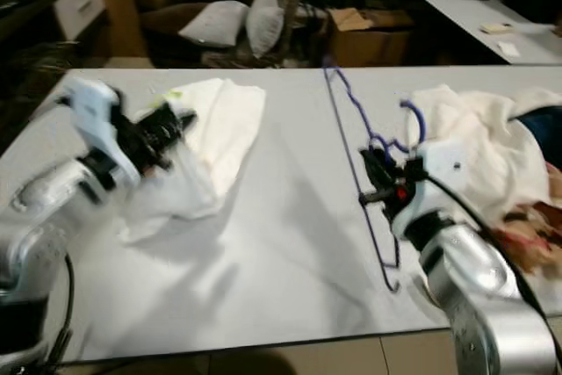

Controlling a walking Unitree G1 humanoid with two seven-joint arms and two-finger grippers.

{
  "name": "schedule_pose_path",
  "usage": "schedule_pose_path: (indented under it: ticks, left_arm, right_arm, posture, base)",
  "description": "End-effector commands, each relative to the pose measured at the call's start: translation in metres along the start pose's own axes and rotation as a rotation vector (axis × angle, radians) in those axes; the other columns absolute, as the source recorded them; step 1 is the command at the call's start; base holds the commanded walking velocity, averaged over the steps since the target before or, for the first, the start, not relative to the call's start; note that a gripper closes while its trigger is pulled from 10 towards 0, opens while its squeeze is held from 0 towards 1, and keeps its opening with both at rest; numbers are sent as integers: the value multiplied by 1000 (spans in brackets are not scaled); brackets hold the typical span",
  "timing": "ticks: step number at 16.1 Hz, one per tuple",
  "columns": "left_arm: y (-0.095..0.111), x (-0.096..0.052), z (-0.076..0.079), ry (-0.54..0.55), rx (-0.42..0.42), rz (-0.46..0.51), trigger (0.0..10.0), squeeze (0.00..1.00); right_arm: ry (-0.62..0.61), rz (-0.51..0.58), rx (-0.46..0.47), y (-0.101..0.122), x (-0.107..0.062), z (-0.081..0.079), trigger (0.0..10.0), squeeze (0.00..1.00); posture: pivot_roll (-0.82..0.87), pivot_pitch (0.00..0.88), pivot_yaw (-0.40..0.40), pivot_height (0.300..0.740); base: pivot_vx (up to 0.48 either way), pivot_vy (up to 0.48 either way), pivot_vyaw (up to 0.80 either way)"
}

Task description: Hang hanger

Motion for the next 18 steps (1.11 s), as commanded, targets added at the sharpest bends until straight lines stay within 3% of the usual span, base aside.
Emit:
schedule_pose_path:
  ticks: [1, 2, 3, 4, 6, 8, 9, 10, 13, 15, 17, 18]
  left_arm:
    - [-3, -7, 6, -72, 87, -55, 10000, 0]
    - [-17, -18, -1, -110, 198, -197, 10000, 0]
    - [-25, -29, -6, -173, 287, -291, 10000, 290]
    - [-29, -39, -8, -220, 331, -365, 10000, 1000]
    - [-27, -55, -10, -303, 373, -470, 10000, 1000]
    - [-22, -73, -7, -423, 335, -531, 10000, 1000]
    - [-15, -75, -4, -456, 293, -503, 10000, 1000]
    - [7, -78, 1, -517, 207, -391, 10000, 1000]
    - [47, -72, 0, -527, 86, -148, 10000, 1000]
    - [55, -74, 2, -568, -4, -54, 10000, 1000]
    - [53, -58, 3, -509, 11, -38, 10000, 1000]
    - [57, -46, 5, -467, -1, 18, 10000, 1000]
  right_arm:
    - [33, 13, -39, 5, -1, -8, 10000, 0]
    - [65, 9, -39, 6, 0, -13, 10000, 0]
    - [101, 14, -31, 7, 3, -18, 10000, 0]
    - [134, 11, -40, 9, 5, -22, 10000, 0]
    - [190, 12, -42, 11, 8, -27, 10000, 0]
    - [226, 7, -60, 12, 7, -32, 10000, 0]
    - [231, -2, -59, 11, 3, -31, 10000, 0]
    - [243, -23, -50, 8, -6, -28, 10000, 0]
    - [247, -20, -19, 13, -13, -21, 10000, 0]
    - [279, -60, -52, 8, -14, -23, 10000, 0]
    - [272, -54, -48, 13, -12, -18, 10000, 0]
    - [245, -41, -39, 16, -10, -16, 10000, 0]
  posture:
    - [-71, 0, 31, 740]
    - [-71, 0, 25, 740]
    - [-63, 0, 18, 740]
    - [-42, 0, 15, 740]
    - [-37, 0, 19, 740]
    - [-37, 0, 45, 740]
    - [-39, 0, 44, 740]
    - [-43, 0, 42, 740]
    - [-30, 0, 16, 740]
    - [-49, 0, 17, 740]
    - [-58, 0, 15, 740]
    - [-72, 0, 18, 740]
  base:
    - [0, 0, 0]
    - [0, 0, 0]
    - [0, 0, 0]
    - [0, 0, 0]
    - [0, 0, 0]
    - [0, 0, 0]
    - [0, 0, 0]
    - [0, 0, 0]
    - [0, 0, 0]
    - [0, 0, 0]
    - [0, 0, 0]
    - [0, 0, 0]
Point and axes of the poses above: a point about 5 cm out from each wrist's last joint towards the gripper, its own x axis pointing out of the wrist towards the gripper, its own y axis along the axis of the wrist's last joint, z = x × y, the point moved 3 cm from there along x, pointing out of the wrist towards the gripper, and after that the axes turned 5 degrees about -x, right-handed, at the moved point
